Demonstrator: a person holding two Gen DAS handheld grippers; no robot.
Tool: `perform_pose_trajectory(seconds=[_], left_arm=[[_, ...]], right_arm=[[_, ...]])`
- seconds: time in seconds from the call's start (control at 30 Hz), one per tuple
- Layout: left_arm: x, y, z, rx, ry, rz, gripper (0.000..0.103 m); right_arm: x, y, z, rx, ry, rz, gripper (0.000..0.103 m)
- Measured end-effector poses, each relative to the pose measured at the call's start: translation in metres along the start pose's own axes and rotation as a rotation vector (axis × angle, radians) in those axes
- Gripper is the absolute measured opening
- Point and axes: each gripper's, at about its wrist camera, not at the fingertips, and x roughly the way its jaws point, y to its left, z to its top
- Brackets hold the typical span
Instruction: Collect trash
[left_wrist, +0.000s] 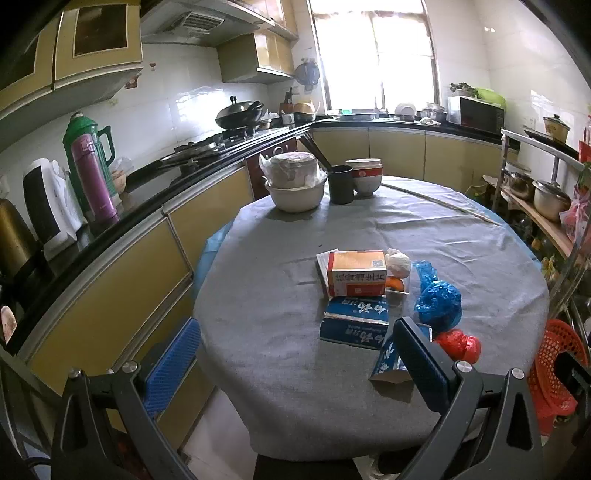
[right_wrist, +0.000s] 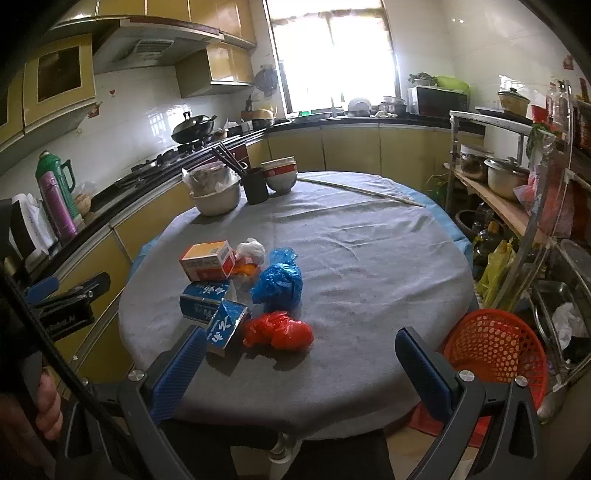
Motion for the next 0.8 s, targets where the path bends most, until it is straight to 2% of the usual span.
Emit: perform_pose_trajectory(seconds=[0.8], left_arm=[[0.0021,-0.0005,-0.0025,0.003,0.016,-0.009,0.103]], right_arm=[[0.0019,-0.0025,0.0018,0.008,0.019,-0.009,0.103]])
